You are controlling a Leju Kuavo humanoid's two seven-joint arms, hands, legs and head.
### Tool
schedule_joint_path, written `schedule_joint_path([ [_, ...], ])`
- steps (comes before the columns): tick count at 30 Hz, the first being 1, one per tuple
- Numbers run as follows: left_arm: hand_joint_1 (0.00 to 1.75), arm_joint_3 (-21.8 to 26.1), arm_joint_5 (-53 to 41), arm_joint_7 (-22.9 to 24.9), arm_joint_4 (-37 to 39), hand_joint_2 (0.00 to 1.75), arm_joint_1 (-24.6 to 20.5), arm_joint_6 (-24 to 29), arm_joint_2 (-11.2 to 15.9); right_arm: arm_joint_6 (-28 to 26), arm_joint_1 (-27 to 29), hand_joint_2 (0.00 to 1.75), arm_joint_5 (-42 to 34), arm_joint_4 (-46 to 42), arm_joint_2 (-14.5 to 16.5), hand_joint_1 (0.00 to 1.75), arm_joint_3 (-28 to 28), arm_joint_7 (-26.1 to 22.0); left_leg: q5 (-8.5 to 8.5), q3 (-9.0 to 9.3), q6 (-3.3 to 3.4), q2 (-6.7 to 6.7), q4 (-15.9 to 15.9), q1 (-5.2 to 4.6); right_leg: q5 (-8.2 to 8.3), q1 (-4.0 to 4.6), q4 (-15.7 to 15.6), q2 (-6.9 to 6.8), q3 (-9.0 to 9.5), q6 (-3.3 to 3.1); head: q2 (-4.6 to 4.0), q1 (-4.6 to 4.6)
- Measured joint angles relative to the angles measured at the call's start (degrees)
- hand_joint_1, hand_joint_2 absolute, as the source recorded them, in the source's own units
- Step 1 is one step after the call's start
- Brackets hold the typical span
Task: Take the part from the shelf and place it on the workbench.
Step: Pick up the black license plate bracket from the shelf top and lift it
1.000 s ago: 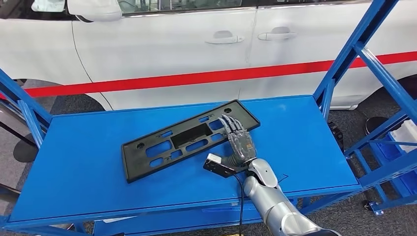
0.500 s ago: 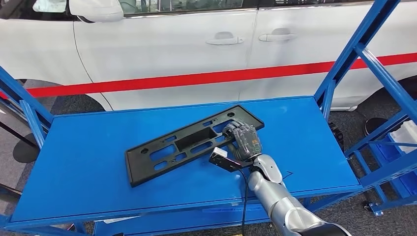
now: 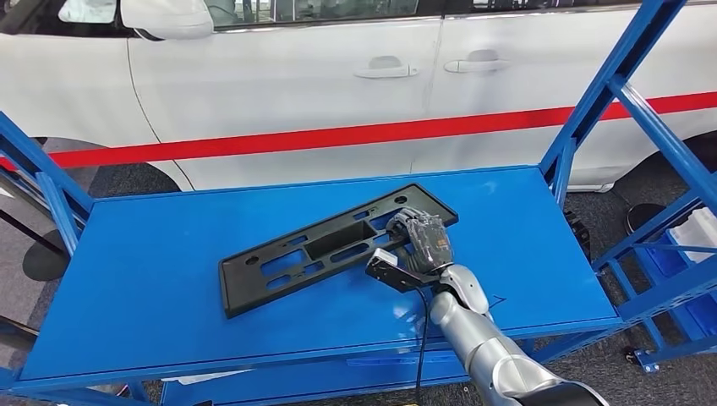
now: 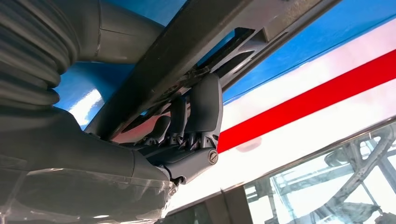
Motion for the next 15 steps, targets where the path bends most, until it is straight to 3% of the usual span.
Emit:
schedule_joint_path([
  [11, 0.0, 0.03, -0.22, -0.13, 0.0, 0.0, -0.03, -0.14, -0.07, -0.6, -0.27, 1.75, -2.1, -0.09, -1.02, 1.75, 0.9, -2.18, 0.01, 0.14, 0.01, -0.01, 0.01, -0.05, 0.0, -0.03, 0.0, -0.02, 0.19, 0.03, 0.0, 0.0],
  [13, 0.0, 0.03, -0.38, -0.45, 0.0, 0.0, -0.04, -0.22, -0.05, 0.5, -0.38, 1.75, -7.04, -1.18, -1.04, 1.75, 1.12, -5.07, 0.02, 0.09, 0.01, -0.01, 0.02, -0.06, 0.04, -0.06, 0.02, -0.02, 0.14, 0.05, 0.0, 0.0],
  [15, 0.0, 0.03, -0.64, -0.75, 0.0, 0.0, -0.01, -0.22, 0.06, 4.06, -0.4, 1.75, -16.57, -4.92, -1.37, 1.75, 1.57, -7.28, 0.05, 0.0, 0.01, 0.02, 0.03, -0.06, 0.09, -0.09, 0.03, 0.02, 0.02, 0.08, 0.01, 0.0],
])
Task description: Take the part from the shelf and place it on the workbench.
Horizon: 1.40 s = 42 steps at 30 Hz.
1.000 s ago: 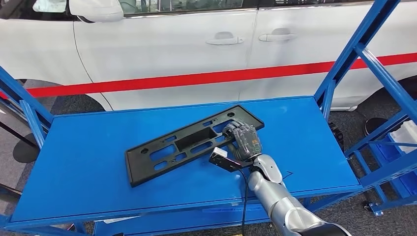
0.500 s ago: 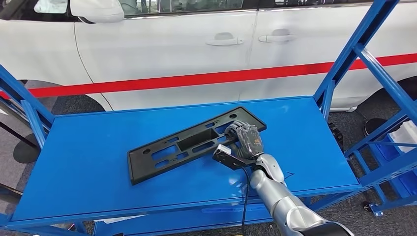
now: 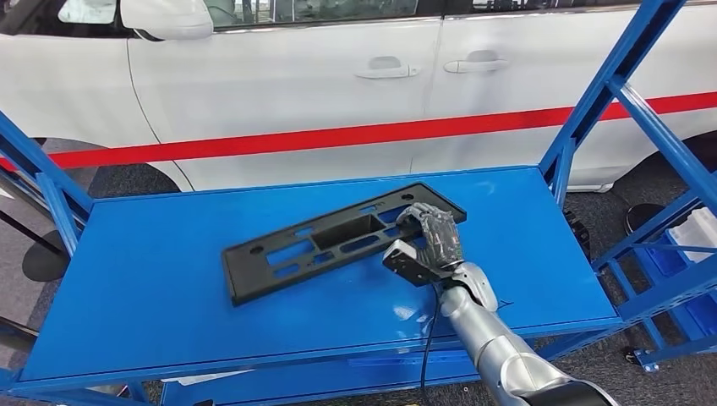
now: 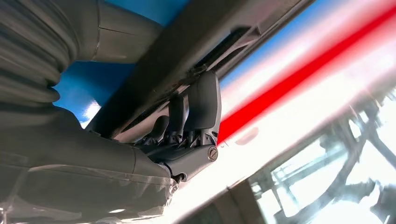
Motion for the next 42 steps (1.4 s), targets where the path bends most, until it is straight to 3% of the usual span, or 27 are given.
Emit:
schedule_joint_path([
  [3, 0.0, 0.02, -0.24, -0.11, 0.0, 0.0, 0.19, 0.3, 0.45, 5.69, -0.5, 1.75, -14.21, -9.27, -1.68, 1.75, 1.86, 1.09, 0.02, -0.12, 0.01, 0.01, 0.02, -0.02, 0.02, -0.01, 0.0, 0.0, -0.14, 0.03, 0.01, 0.0],
  [6, 0.0, 0.32, -0.15, -0.26, 0.0, 0.0, 0.78, 0.56, 0.95, 9.22, -1.96, 1.75, -22.87, -17.36, -3.85, 1.75, 3.8, 3.2, 0.03, -0.25, 0.03, 0.0, 0.02, -0.02, 0.02, -0.01, 0.01, -0.01, -0.25, 0.03, 0.01, 0.0],
  [15, 0.0, 0.9, -0.88, -1.62, 0.0, 0.0, 1.17, 0.57, 1.36, 8.28, -4.32, 1.75, -29.1, -26.11, -5.48, 1.75, 7.81, 2.03, 0.03, -0.39, 0.02, 0.03, 0.01, -0.01, 0.0, 0.01, 0.02, 0.01, -0.42, 0.02, -0.01, 0.0],
  [19, 0.0, 0.87, -1.91, -4.83, 0.0, 1.75, 1.14, 0.79, 1.84, 7.58, -4.28, 1.75, -29.95, -28.49, -6.22, 1.75, 9.54, 2.91, 0.03, -0.4, 0.02, 0.03, 0.01, -0.01, 0.0, 0.01, 0.02, 0.02, -0.43, 0.02, -0.01, 0.0],
  [22, 0.0, 0.8, -3.06, -10.16, 0.0, 1.75, 1.0, 1.52, 2.33, 6.58, -3.83, 1.75, -30.73, -29.22, -6.87, 1.75, 10.95, 3.61, 0.03, -0.4, 0.02, 0.02, 0.01, -0.01, 0.0, 0.01, 0.02, 0.01, -0.44, 0.02, -0.01, 0.0],
  [25, 0.0, 0.79, -3.59, -15.85, 0.0, 0.44, 0.84, 0.57, 2.77, 6.55, -2.96, 1.75, -32.36, -28.96, -7.42, 1.75, 11.54, 3.15, 0.03, -0.43, 0.03, -0.02, 0.01, -0.01, 0.0, 0.0, 0.02, -0.02, -0.45, 0.03, -0.01, 0.0],
  [26, 0.0, 0.79, -3.69, -17.06, 0.0, 0.44, 0.78, -0.24, 2.92, 6.56, -2.73, 1.75, -32.78, -28.72, -7.58, 1.75, 11.65, 2.75, 0.02, -0.44, 0.03, -0.02, 0.01, -0.01, 0.0, 0.0, 0.02, -0.01, -0.45, 0.03, -0.01, 0.0],
  [29, 0.0, 0.96, -3.15, -19.17, 0.0, 1.75, 0.71, -4.83, 3.38, 6.4, -2.19, 1.75, -33.7, -27.71, -8.08, 1.75, 12.04, 1.41, 0.02, -0.45, 0.03, -0.02, 0.01, -0.01, -0.01, 0.0, 0.02, 0.0, -0.46, 0.02, 0.0, 0.0],
  [32, 0.0, 1.27, -2.65, -20.24, 0.0, 1.75, 0.82, -8.48, 3.81, 5.83, -1.37, 1.75, -34.16, -26.9, -8.37, 1.75, 12.35, 0.52, 0.01, -0.47, 0.04, -0.02, 0.01, -0.01, -0.02, 0.0, 0.02, -0.01, -0.49, 0.02, 0.0, 0.0],
  [42, 0.0, 1.38, -3.45, -19.15, 0.0, 1.75, 0.87, -10.98, 4.67, 4.13, 0.92, 1.75, -34.11, -26.52, -9.17, 1.75, 12.52, -0.02, 0.01, -0.53, 0.04, -0.02, 0.01, -0.01, -0.02, 0.0, 0.02, -0.01, -0.55, 0.02, -0.01, 0.0],
])
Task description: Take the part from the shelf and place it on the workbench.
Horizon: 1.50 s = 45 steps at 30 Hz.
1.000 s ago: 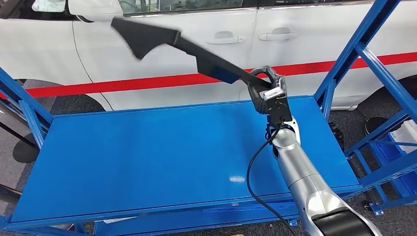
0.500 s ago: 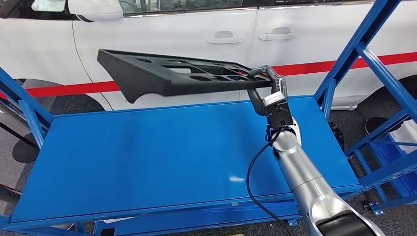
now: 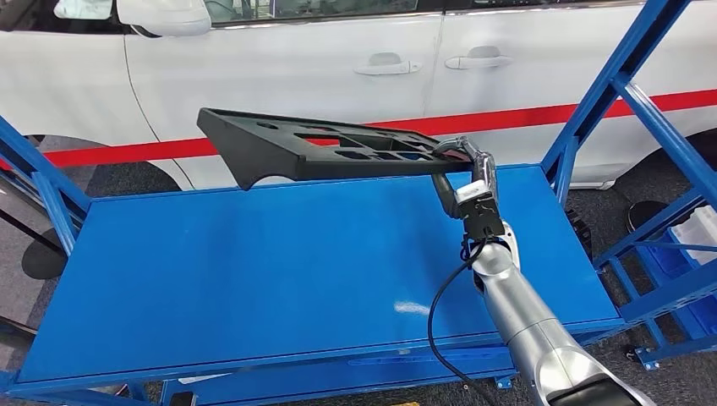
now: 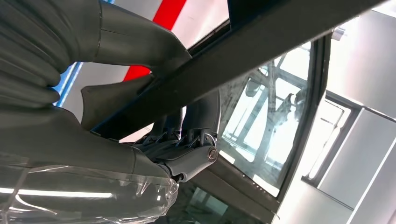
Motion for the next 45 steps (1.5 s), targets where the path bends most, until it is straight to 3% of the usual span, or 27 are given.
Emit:
schedule_joint_path([
  [12, 0.0, 0.0, -1.41, -0.55, 0.0, 1.75, -0.05, -1.96, 0.45, 2.68, 1.43, 1.75, -0.22, -1.38, -0.1, 1.75, 0.21, 0.56, 0.0, -0.03, 0.0, 0.0, 0.0, 0.0, 0.0, 0.0, 0.0, 0.0, -0.02, 0.0, 0.0, 0.0],
  [14, 0.0, 0.02, -1.4, -0.71, 0.0, 1.75, -0.06, -1.94, 0.46, 8.54, 1.41, 1.75, -4.5, -1.36, -0.09, 1.75, 0.21, 3.05, 0.0, -0.04, 0.0, 0.0, 0.0, 0.0, 0.0, -0.01, 0.0, 0.0, -0.02, 0.0, 0.01, 0.0],
  [17, 0.0, 0.22, -1.11, -0.71, 0.0, 1.75, -0.03, -1.87, 0.52, 22.19, 1.21, 1.75, -14.76, -1.28, -0.08, 1.75, 0.2, 9.16, 0.0, -0.05, 0.0, 0.0, 0.0, 0.0, 0.0, -0.01, 0.0, 0.0, -0.03, 0.0, 0.01, 0.0],
  [20, 0.0, 0.52, -0.97, -0.6, 0.0, 1.75, 0.03, -1.8, 0.63, 27.78, 0.28, 1.75, -18.96, -1.17, -0.1, 1.75, 0.13, 11.61, 0.0, -0.05, -0.01, 0.0, 0.0, 0.0, 0.0, 0.0, 0.0, -0.01, -0.05, 0.0, 0.01, 0.0],
  [34, 0.0, 1.4, -0.87, -0.96, 0.0, 1.75, 0.04, 0.29, 0.65, 26.75, -5.84, 1.75, -19.2, -4.2, -1.28, 1.75, -0.16, 13.99, 0.0, -0.05, -0.01, 0.0, 0.01, -0.01, 0.0, -0.01, 0.0, 0.0, -0.05, 0.0, 0.01, 0.0],
  [45, 0.0, 1.42, -1.75, -0.99, -0.07, 1.75, -0.82, 1.22, 0.65, 26.6, -7.42, 1.75, -20.27, -4.36, -1.28, 1.75, -0.05, 15.1, 0.01, -0.05, -0.01, 0.0, 0.01, -0.01, 0.0, -0.01, 0.01, 0.0, -0.04, 0.0, 0.0, 0.0],
])
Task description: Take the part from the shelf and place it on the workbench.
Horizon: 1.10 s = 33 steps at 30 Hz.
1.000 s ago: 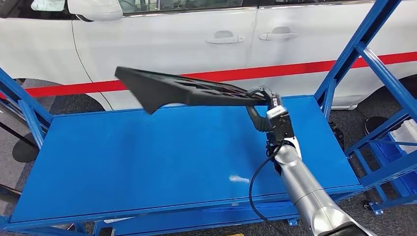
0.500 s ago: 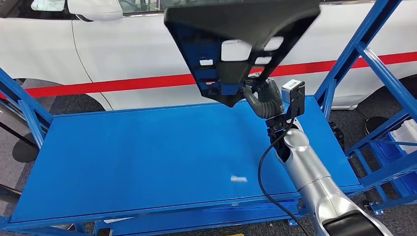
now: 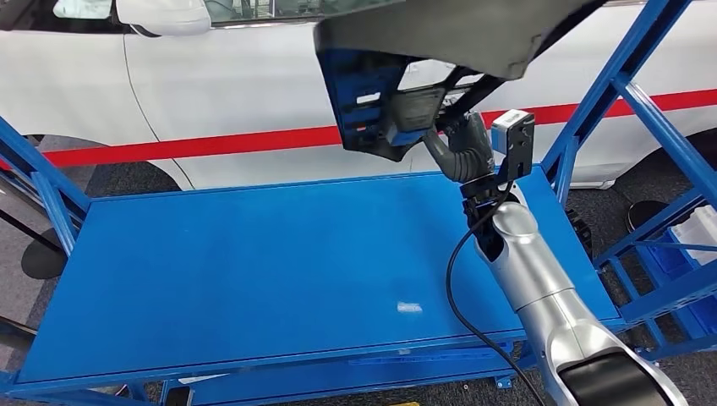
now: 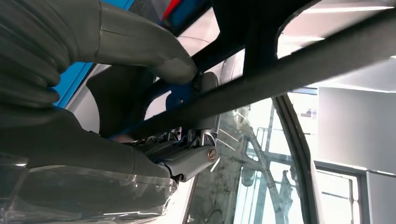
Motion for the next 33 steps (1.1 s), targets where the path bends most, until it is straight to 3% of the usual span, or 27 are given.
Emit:
schedule_joint_path([
  [14, 0.0, 0.46, -1.35, -1.57, -0.19, 1.75, -1.48, -1.33, -0.19, 0.4, -1.5, 1.75, 0.39, 0.83, 0.36, 1.75, 0.19, 0.93, 0.01, -0.01, 0.0, -0.01, 0.0, 0.0, 0.0, 0.0, 0.0, -0.03, 0.0, 0.0, 0.0, 0.0],
  [22, 0.0, 1.32, -1.53, 0.04, -0.2, 1.75, -1.43, 0.36, -0.26, 0.91, -1.34, 1.75, 0.27, 1.96, 0.64, 1.75, 0.24, 0.03, -0.09, -0.25, 0.37, -0.04, 0.38, -0.34, 0.2, -0.19, -0.13, -0.08, -0.02, 0.37, 0.0, 0.0],
  [24, 0.0, 1.42, -1.55, 0.15, -0.24, 1.75, -1.45, 0.56, -0.38, 0.96, -1.38, 1.75, 0.26, 1.94, 0.66, 1.75, 0.24, -0.13, 0.33, 0.04, 0.82, 0.01, -0.26, 0.04, -0.09, -0.1, 0.11, -0.04, -0.17, 0.7, 0.0, 0.01],
  [26, 0.0, 1.45, -1.56, 0.18, -0.31, 1.75, -1.51, 0.59, -0.54, 0.97, -1.47, 1.75, 0.25, 1.92, 0.66, 1.75, 0.24, -0.24, 0.78, 0.37, 1.3, 0.12, -0.95, 0.48, -2.14, -0.13, 3.32, 0.04, -1.68, 1.12, 0.0, 0.01],
  [29, 0.0, 1.49, -1.57, 0.24, -0.33, 1.75, -1.49, 0.62, -0.65, 0.96, -1.08, 1.75, 0.24, 2.01, 0.63, 1.75, 0.24, -0.29, 0.85, 0.36, 1.43, 0.17, -0.93, 0.54, -6.58, -0.87, 14.2, 0.05, -7.13, 1.89, 0.0, 0.01],
  [30, 0.0, 1.49, -1.57, 0.27, -0.33, 1.75, -1.47, 0.63, -0.68, 0.96, -0.85, 1.75, 0.23, 2.05, 0.63, 1.75, 0.24, -0.29, 0.81, 0.35, 1.36, 0.13, -0.81, 0.6, -6.6, -1.16, 16.06, 0.04, -8.21, 2.14, 0.0, 0.01],
  [31, 0.0, 1.49, -1.57, 0.31, -0.34, 1.75, -1.46, 0.64, -0.7, 0.98, -0.69, 1.75, 0.23, 2.07, 0.63, 1.75, 0.24, -0.29, 0.72, 0.34, 1.23, 0.06, -0.63, 0.69, -5.5, -1.45, 15.72, 0.03, -8.21, 2.35, 0.0, 0.01],
  [33, 0.0, 1.51, -1.58, 0.43, -0.4, 1.75, -1.46, 0.66, -0.75, 1.01, -0.71, 1.75, 0.11, 2.05, 0.63, 1.75, 0.24, -0.31, 0.19, 0.33, 0.72, -0.11, -0.05, 0.95, -1.37, -1.95, 9.48, 0.0, -5.49, 2.7, 0.0, 0.02],
])
